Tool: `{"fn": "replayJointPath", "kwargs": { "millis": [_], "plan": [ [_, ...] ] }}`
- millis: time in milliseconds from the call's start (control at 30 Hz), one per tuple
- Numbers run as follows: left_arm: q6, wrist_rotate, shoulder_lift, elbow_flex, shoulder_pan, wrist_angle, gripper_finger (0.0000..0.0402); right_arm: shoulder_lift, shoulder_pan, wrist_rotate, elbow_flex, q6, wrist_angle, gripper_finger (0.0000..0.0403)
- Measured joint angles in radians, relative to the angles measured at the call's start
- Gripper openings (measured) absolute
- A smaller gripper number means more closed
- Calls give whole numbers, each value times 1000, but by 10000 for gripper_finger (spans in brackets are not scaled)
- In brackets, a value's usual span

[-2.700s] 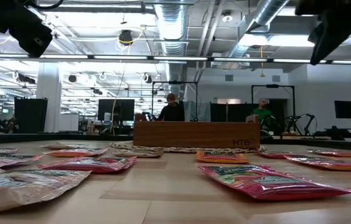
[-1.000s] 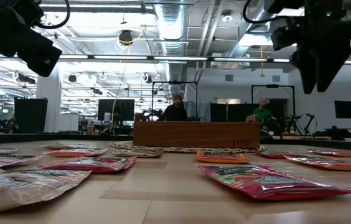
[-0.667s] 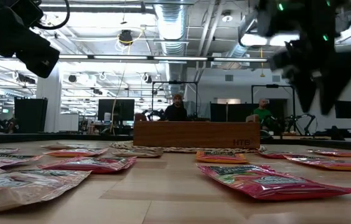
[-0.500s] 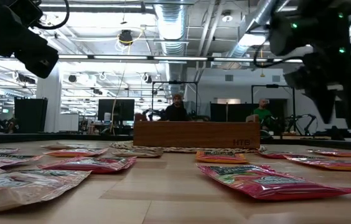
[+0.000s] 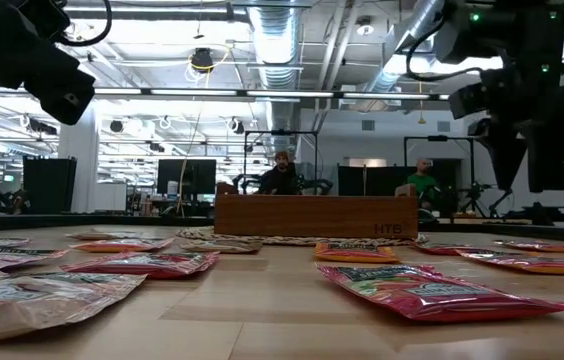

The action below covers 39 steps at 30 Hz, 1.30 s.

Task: Pick & Place Tea
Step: Put the orange tea bag into the right section of the wooden organizer

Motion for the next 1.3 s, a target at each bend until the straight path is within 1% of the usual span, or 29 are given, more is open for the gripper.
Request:
{"fn": "replayJointPath", "kwargs": {
  "millis": [167,300,367,433,533,600,700,733,833,967,1067,1133,1300],
  "plan": [
    [0,0,0,0,0,0,103,-33,-66,-62,-3,-31,10,291],
    [1,0,0,0,0,0,103,-30,-103,-108,-5,-45,14,291],
    [-1,0,0,0,0,0,103,-30,-102,-125,-5,-52,15,291],
    [-13,0,0,0,0,0,103,-30,-77,-146,-5,-52,23,291],
    [-19,0,0,0,0,1,103,-30,-51,-136,-13,-40,41,291],
    [-15,0,0,0,0,1,103,-29,-71,-117,-14,-36,41,291],
    [4,-8,0,0,0,1,103,5,-117,-118,-13,-37,43,291],
    [8,-12,0,0,0,0,103,11,-130,-130,-14,-41,41,291],
    [8,-30,0,0,0,2,103,30,-131,-223,-11,-45,71,291],
    [7,-33,0,0,0,19,103,25,-126,-253,-11,-53,66,291],
    [8,-29,0,0,0,37,103,-8,-164,-252,-11,-56,65,291],
    [8,-29,0,0,0,38,103,-32,-208,-263,-13,-60,66,291],
    [8,-29,0,0,0,38,103,-139,-319,-275,-13,-69,66,291]
  ]
}}
